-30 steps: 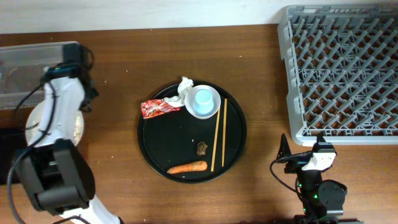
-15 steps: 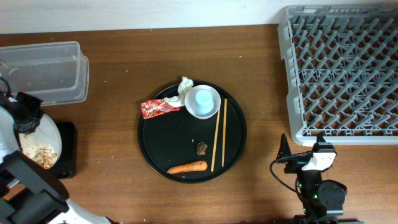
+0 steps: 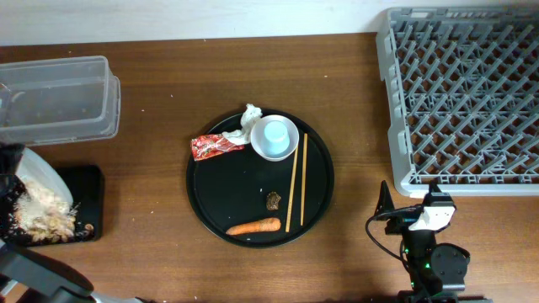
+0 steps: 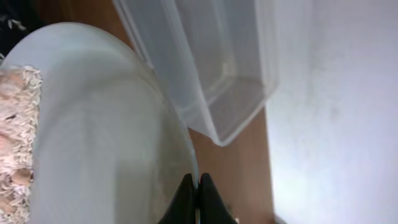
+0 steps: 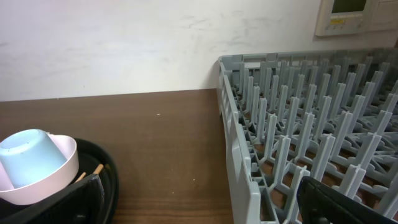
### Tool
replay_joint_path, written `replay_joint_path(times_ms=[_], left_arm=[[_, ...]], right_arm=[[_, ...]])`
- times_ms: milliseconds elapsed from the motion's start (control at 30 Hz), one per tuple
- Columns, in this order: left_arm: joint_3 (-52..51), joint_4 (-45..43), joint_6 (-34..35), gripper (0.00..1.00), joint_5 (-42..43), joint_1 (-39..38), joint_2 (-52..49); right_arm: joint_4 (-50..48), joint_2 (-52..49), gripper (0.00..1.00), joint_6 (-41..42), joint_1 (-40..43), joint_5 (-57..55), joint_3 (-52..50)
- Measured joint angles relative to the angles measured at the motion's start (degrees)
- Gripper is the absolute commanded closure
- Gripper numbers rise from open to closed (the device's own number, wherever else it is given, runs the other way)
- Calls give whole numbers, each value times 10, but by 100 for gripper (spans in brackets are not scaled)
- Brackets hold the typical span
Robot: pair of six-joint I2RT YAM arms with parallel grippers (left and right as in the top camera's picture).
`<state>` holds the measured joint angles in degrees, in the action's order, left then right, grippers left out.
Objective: Sort waste into correct bins and load items into the dishwasher rack
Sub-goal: 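Tip the plate's rice and shells onto the black rectangular tray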
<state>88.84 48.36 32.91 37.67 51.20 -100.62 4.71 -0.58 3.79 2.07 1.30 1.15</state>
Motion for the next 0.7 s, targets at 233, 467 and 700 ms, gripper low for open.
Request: replay_joint_path(times_ms=[233,467,700], left_arm=[[0,-3,30,99,95,45,0],[0,1,90,99,159,98,0],[0,5,107,99,160,100,0]], right_arm=[[0,0,2,0,0,0,0],[0,0,2,0,0,0,0],[0,0,2,0,0,0,0]])
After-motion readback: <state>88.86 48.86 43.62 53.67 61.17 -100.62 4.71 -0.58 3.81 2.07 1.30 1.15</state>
